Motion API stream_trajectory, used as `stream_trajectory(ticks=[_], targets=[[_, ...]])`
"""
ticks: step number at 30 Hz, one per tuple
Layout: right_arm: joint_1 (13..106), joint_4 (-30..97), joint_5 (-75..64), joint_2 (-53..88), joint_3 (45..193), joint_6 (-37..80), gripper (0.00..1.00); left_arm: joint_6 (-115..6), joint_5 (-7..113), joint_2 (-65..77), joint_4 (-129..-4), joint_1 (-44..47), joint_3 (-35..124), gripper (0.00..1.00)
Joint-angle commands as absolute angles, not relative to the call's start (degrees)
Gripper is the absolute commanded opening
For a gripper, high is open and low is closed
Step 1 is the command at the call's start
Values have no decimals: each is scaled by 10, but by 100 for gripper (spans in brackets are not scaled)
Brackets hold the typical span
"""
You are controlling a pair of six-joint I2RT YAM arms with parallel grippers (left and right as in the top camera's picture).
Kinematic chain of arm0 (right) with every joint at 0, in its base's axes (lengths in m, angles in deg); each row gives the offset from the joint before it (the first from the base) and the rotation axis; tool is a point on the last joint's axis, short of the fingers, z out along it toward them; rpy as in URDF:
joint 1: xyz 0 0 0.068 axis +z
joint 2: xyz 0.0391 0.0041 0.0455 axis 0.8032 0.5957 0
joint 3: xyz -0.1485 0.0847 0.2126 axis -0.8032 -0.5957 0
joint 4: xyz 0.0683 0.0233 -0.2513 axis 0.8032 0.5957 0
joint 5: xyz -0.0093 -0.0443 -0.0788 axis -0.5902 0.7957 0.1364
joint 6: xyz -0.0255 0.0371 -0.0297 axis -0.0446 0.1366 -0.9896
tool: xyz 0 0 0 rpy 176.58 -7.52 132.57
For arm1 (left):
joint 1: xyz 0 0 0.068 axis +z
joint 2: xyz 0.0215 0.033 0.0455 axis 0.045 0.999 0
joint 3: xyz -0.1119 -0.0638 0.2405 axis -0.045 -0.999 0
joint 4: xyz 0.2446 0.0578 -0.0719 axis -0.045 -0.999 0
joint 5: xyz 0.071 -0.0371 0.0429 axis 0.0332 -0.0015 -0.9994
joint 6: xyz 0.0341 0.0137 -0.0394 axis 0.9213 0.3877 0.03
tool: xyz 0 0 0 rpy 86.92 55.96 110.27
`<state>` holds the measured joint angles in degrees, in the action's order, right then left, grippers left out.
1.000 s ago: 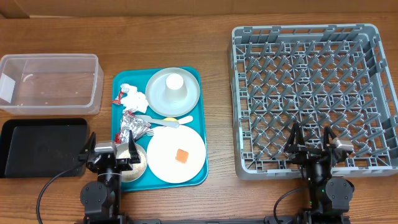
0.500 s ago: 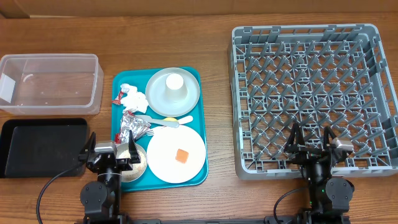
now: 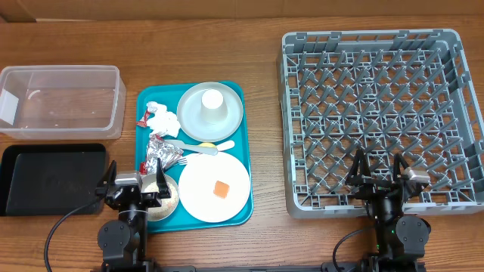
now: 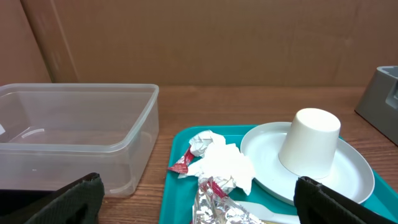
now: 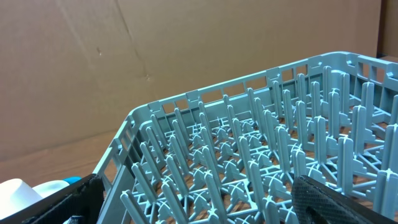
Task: Sort waste into correct bins and load items into the dishwasher rack
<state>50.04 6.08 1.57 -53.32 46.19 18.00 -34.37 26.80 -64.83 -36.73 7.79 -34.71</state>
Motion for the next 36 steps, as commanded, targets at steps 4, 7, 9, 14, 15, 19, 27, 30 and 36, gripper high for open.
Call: stream_trajectory(ticks=[4, 7, 9, 14, 15, 19, 27, 30, 36], targets=[[497, 57, 21, -535, 456, 184, 100, -335, 264, -654, -366, 75, -350, 100], [497, 57, 21, -535, 456, 184, 100, -335, 264, -654, -366, 75, -350, 100], [497, 57, 21, -535, 456, 184, 100, -335, 264, -654, -366, 75, -350, 100], [497, 57, 21, -535, 456, 184, 100, -335, 264, -654, -366, 75, -350, 100], [497, 57, 21, -535, 456, 184, 100, -335, 264, -654, -366, 75, -350, 100], [497, 57, 21, -535, 456, 184, 100, -335, 264, -654, -366, 75, -350, 100], [497, 57, 21, -535, 456, 184, 100, -335, 264, -654, -366, 75, -350, 100], [497, 57, 21, -535, 456, 184, 100, -339, 268, -654, -366, 75, -350, 100], [497, 57, 21, -535, 456, 184, 100, -612, 453, -654, -349, 74, -350, 100]])
